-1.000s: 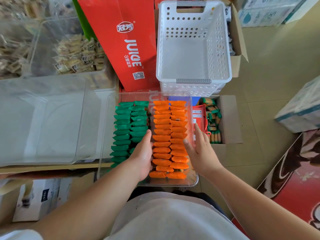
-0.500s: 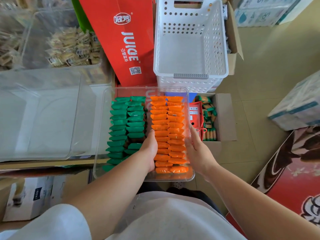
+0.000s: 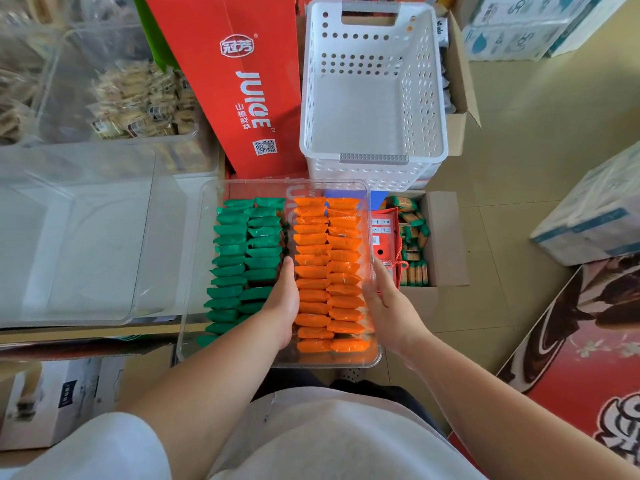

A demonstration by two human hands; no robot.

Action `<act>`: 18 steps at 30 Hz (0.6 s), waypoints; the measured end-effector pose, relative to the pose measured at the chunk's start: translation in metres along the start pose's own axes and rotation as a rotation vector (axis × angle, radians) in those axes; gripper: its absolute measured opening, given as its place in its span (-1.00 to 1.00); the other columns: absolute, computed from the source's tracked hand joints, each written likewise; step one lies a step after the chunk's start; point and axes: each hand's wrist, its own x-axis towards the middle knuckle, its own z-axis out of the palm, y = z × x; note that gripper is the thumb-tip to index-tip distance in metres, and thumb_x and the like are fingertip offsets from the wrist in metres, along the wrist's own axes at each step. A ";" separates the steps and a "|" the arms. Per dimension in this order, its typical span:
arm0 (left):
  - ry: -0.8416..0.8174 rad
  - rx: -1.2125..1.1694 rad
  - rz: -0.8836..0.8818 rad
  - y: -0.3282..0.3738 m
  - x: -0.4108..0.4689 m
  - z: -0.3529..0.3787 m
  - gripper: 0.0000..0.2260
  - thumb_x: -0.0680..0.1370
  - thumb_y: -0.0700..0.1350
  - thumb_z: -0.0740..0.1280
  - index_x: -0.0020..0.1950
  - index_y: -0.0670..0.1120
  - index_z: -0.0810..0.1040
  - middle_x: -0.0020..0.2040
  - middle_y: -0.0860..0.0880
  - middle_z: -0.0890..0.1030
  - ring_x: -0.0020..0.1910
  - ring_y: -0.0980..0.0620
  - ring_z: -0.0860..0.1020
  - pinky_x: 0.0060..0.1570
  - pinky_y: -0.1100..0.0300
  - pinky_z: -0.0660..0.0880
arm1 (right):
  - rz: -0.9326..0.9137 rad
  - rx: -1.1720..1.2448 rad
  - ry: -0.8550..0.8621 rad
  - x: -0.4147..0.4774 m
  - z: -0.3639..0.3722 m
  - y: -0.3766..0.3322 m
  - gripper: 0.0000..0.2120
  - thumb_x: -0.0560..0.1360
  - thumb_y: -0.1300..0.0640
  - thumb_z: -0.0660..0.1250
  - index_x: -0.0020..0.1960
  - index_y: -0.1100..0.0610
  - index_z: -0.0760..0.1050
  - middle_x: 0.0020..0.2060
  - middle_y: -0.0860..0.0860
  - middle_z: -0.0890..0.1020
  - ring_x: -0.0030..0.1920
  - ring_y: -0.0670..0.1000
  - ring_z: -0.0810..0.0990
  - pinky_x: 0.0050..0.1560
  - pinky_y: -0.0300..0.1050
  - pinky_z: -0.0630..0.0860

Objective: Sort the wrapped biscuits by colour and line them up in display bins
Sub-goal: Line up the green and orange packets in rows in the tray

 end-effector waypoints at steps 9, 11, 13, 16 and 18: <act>-0.005 0.011 0.046 0.008 -0.009 -0.003 -0.31 0.51 0.52 0.03 0.29 0.08 0.60 0.21 -0.14 0.66 0.14 -0.16 0.64 0.27 -0.19 0.50 | -0.020 -0.011 -0.034 0.008 -0.002 0.012 -0.45 0.57 -0.37 0.07 0.51 -0.40 -0.02 0.48 -0.10 0.42 0.40 0.08 0.49 0.29 0.26 0.53; -0.054 0.022 0.072 0.007 -0.008 -0.007 -0.36 0.49 0.51 0.06 0.24 0.12 0.64 0.18 -0.09 0.69 0.12 -0.13 0.66 0.27 -0.20 0.50 | -0.019 -0.030 -0.024 0.008 -0.002 0.012 -0.46 0.59 -0.34 0.08 0.51 -0.35 0.01 0.46 -0.10 0.44 0.38 0.06 0.51 0.28 0.26 0.54; -0.070 0.103 0.100 0.004 -0.017 -0.011 -0.38 0.50 0.49 0.07 0.26 0.13 0.62 0.19 -0.03 0.68 0.15 -0.08 0.65 0.29 -0.15 0.49 | -0.045 -0.041 -0.011 0.008 -0.003 0.006 -0.47 0.60 -0.30 0.13 0.52 -0.29 0.06 0.44 -0.10 0.46 0.35 0.03 0.53 0.28 0.24 0.54; -0.020 0.288 0.189 -0.001 -0.043 -0.016 -0.58 0.63 0.34 0.06 0.26 0.17 0.55 0.29 0.05 0.60 0.23 0.00 0.57 0.34 0.00 0.43 | -0.164 -0.165 0.156 0.001 -0.003 -0.002 -0.32 0.57 -0.22 0.28 0.59 -0.12 0.10 0.49 0.00 0.35 0.44 0.06 0.38 0.42 0.14 0.38; -0.010 0.329 0.260 -0.002 -0.060 -0.023 -0.74 0.70 0.19 0.06 0.15 0.19 0.53 0.24 0.07 0.60 0.22 0.05 0.55 0.36 0.05 0.39 | -0.350 -0.335 0.359 -0.006 -0.004 -0.012 -0.33 0.57 -0.10 0.35 0.59 0.04 0.19 0.46 0.07 0.34 0.44 0.10 0.29 0.42 0.10 0.28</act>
